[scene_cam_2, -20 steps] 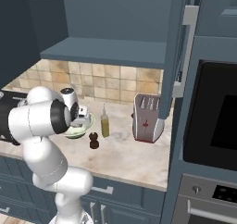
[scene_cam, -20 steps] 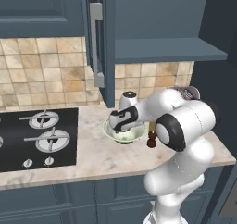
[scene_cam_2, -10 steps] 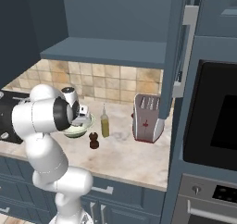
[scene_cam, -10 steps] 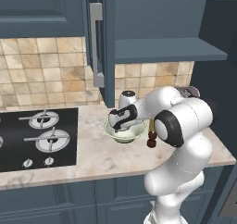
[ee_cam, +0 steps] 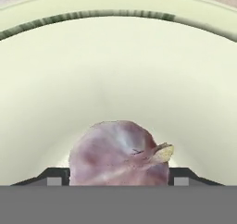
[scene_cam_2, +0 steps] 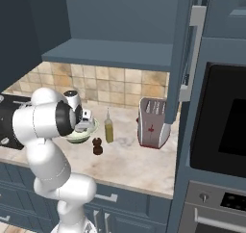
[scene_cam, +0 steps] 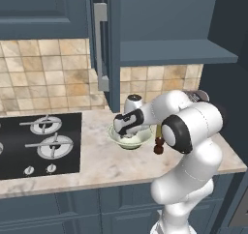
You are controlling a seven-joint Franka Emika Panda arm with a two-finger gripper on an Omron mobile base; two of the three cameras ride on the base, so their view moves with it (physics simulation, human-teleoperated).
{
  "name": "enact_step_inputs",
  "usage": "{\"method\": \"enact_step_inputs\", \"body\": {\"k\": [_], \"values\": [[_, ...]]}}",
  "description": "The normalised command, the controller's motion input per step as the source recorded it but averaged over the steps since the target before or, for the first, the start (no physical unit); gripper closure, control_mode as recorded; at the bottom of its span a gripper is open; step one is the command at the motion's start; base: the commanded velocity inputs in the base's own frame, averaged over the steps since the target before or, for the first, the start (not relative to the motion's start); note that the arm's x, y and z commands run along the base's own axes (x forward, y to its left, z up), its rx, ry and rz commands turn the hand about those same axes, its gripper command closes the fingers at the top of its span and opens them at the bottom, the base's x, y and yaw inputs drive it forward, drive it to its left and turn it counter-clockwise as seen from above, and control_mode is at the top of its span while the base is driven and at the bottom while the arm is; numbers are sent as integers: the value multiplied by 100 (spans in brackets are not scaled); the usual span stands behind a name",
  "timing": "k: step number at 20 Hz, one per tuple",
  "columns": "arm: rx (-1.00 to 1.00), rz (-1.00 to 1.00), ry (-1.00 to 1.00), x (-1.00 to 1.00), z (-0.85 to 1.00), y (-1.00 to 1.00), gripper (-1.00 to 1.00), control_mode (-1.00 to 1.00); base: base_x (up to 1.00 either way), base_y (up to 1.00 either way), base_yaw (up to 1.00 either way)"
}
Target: Retrieve the bottle and the shaker from the cabinet and place them next to the mixing bowl on the counter. Then add garlic from the fridge to the mixing bowl.
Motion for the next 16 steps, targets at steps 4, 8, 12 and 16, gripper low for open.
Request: {"method": "enact_step_inputs", "body": {"k": [4, 8, 12, 16], "values": [[0, 0, 0, -13, 39, 0, -100, -100, 0, 0, 0], [0, 0, -1, -8, 63, 0, -100, -100, 0, 0, 0], [0, 0, 0, -14, 71, -7, -100, -100, 0, 0, 0], [4, 0, 0, -17, 63, -31, -100, -100, 0, 0, 0]]}}
